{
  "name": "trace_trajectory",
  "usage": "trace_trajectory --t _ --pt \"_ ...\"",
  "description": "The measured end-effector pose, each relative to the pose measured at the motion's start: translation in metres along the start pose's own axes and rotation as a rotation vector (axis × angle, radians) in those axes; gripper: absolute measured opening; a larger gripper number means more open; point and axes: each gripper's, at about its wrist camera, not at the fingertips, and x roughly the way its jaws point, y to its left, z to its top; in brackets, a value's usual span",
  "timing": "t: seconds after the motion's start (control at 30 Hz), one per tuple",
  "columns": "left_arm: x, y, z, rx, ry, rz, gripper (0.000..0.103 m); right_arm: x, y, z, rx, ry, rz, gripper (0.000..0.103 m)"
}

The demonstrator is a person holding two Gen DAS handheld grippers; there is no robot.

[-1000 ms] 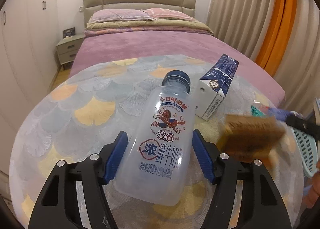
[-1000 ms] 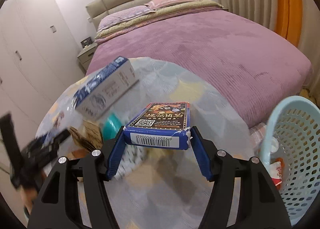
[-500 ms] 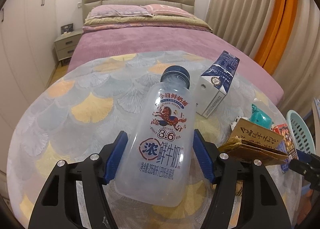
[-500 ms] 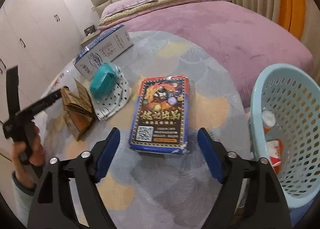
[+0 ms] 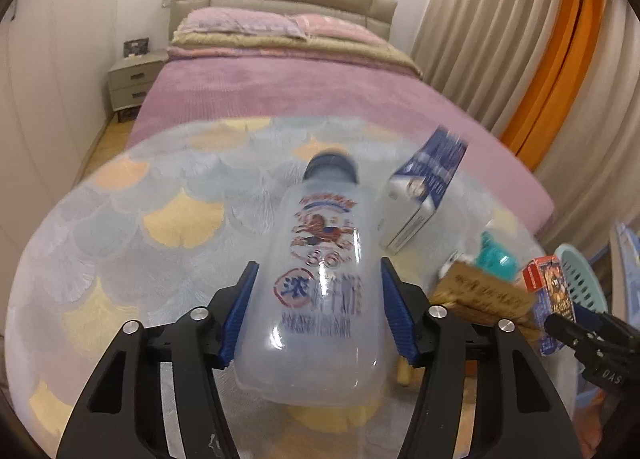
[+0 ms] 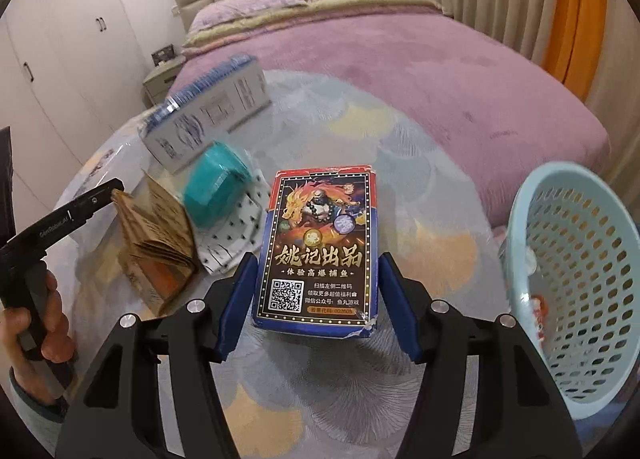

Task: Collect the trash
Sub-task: 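Carry the bottle and card box over the blue basket and open both tools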

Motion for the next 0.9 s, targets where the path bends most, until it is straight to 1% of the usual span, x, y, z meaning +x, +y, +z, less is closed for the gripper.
trace_trajectory --t 0.1,0.2,0.33,0.43,0.6,0.73,0.8,0.83,0.9 --pt "-0.02 -0.009 0.008 0.005 -0.045 -0.021 0.054 -0.019 -0.008 0.006 0.009 -0.051 0.006 0.058" --pt "-0.033 -0.021 0.012 0.019 -0.077 -0.028 0.054 -0.031 -0.016 0.009 0.03 -0.076 0.011 0.058" --pt "-0.047 -0.044 0.016 0.032 -0.104 -0.08 0.054 -0.052 -0.038 0.012 0.064 -0.122 -0.004 0.058" --pt "-0.055 -0.073 0.019 0.064 -0.124 -0.127 0.054 -0.065 -0.053 0.014 0.088 -0.15 -0.024 0.058" --pt "-0.057 -0.119 0.022 0.117 -0.146 -0.192 0.054 -0.089 -0.09 0.015 0.137 -0.192 -0.076 0.058" --pt "-0.046 -0.164 0.022 0.159 -0.133 -0.258 0.054 -0.103 -0.122 0.013 0.177 -0.208 -0.126 0.058" --pt "-0.041 -0.181 0.019 0.172 -0.13 -0.277 0.054 -0.104 -0.14 0.011 0.204 -0.195 -0.136 0.058" --pt "-0.035 -0.194 0.016 0.181 -0.12 -0.297 0.054 -0.102 -0.148 0.011 0.217 -0.184 -0.134 0.058" --pt "-0.026 -0.209 0.012 0.192 -0.093 -0.32 0.054 -0.095 -0.169 0.007 0.267 -0.152 -0.132 0.058"
